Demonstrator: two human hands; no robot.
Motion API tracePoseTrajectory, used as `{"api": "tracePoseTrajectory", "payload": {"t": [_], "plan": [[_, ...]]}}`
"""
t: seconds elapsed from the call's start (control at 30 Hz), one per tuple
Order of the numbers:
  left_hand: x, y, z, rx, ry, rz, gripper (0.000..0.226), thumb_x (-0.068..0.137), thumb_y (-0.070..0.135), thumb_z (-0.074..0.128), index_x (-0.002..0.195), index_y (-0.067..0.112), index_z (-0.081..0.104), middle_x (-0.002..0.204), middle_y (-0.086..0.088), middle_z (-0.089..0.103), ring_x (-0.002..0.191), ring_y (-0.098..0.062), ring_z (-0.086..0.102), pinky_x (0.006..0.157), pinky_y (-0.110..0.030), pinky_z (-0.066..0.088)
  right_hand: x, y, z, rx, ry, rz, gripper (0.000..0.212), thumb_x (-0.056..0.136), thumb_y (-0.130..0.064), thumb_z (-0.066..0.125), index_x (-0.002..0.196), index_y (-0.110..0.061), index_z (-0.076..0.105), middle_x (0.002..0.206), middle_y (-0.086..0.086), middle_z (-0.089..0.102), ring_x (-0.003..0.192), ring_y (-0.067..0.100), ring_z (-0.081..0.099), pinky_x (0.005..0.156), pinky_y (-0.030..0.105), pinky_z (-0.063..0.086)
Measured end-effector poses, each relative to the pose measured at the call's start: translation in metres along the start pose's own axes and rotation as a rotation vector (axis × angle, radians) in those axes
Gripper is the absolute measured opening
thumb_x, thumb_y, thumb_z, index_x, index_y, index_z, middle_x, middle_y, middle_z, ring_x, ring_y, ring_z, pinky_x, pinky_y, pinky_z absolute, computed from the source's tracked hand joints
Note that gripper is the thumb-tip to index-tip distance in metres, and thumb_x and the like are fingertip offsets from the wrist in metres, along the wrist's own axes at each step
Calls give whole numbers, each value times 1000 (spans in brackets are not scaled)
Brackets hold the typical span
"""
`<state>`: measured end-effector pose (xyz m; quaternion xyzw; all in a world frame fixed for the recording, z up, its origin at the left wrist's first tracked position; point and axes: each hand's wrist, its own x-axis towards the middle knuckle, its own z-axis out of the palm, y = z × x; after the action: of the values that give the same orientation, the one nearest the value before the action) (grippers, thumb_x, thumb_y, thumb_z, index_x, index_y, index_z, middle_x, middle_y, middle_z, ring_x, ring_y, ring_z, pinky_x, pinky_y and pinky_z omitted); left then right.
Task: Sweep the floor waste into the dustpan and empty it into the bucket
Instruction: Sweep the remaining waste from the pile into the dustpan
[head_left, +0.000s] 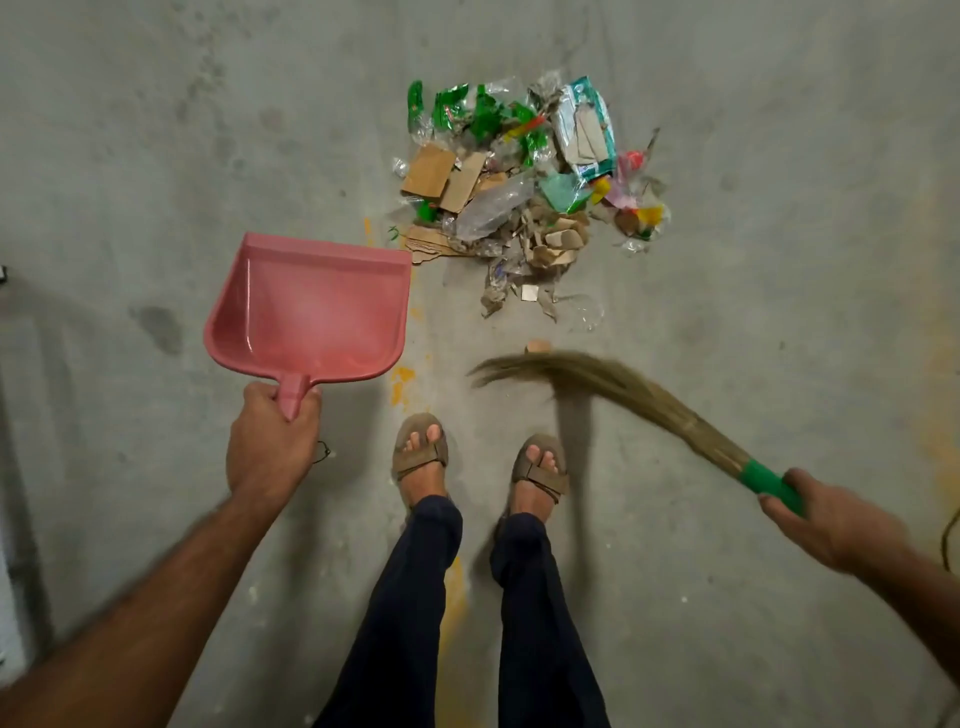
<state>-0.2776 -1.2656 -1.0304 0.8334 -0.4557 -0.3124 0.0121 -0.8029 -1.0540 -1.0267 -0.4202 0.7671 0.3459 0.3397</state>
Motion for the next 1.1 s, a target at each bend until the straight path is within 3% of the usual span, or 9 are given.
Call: {"api": "tracePoseTrajectory", "payload": {"t": [0.1,0.23,0.33,0.47,0.57,0.67,0.87,0.97,1.1], "plan": [[-5,8,8,-34,-3,1,35,95,42,60,104,9,53,89,-7,60,80,-29,55,73,-37,41,25,-21,-25,21,41,-9,50,97,-61,41,127,-21,46,90,9,62,75,27,61,66,35,51],[-5,16,1,-49,47,39,36,95,45,59,104,11,53,87,-6,59,79,-29,55,72,-37,40,-6,-28,-25,171,26,-74,47,94,-63,42,117,-24,54,80,3,65,64,19,63,63,38,56],[0,12,-10,-48,91,33,36,94,46,59,103,12,52,86,-6,59,78,-30,54,71,-37,41,-54,-26,-5,314,-32,-109,58,78,-76,43,105,-27,60,70,0,67,54,11,65,56,30,55],[6,-1,-24,-85,156,-20,36,94,46,60,104,13,53,89,-7,60,80,-30,53,73,-39,43,-78,-65,25,329,-62,-223,67,64,-95,45,100,-38,50,71,-6,65,63,3,63,61,24,51],[8,-14,-27,-93,174,-46,36,94,46,61,105,13,52,91,-10,62,82,-34,58,74,-43,47,-60,-141,36,216,-75,-330,41,87,-73,48,108,-38,42,92,-10,61,79,8,59,72,28,49],[9,-26,-26,-87,171,-69,34,93,44,61,104,13,53,91,-10,63,81,-33,57,73,-42,46,-21,-233,20,221,6,-386,40,95,-55,49,124,-29,46,112,-3,60,99,19,62,81,34,51],[13,-42,-22,-75,143,-44,32,94,43,61,100,13,54,86,-9,62,76,-32,56,70,-39,43,48,-358,-53,330,79,-307,42,99,-51,41,119,-15,49,111,11,65,102,34,65,84,43,51],[16,-40,-22,-69,114,-35,29,94,41,62,100,14,53,85,-9,62,77,-33,58,70,-40,45,65,-347,-64,537,-16,-120,52,93,-53,42,120,-10,53,106,11,66,94,32,69,86,44,58],[22,-29,-27,-87,41,-31,28,90,50,58,95,23,50,84,-6,65,74,-33,65,72,-44,54,32,-274,-52,718,-128,-43,40,99,-46,53,117,-11,54,90,9,65,69,19,66,66,35,61]]}}
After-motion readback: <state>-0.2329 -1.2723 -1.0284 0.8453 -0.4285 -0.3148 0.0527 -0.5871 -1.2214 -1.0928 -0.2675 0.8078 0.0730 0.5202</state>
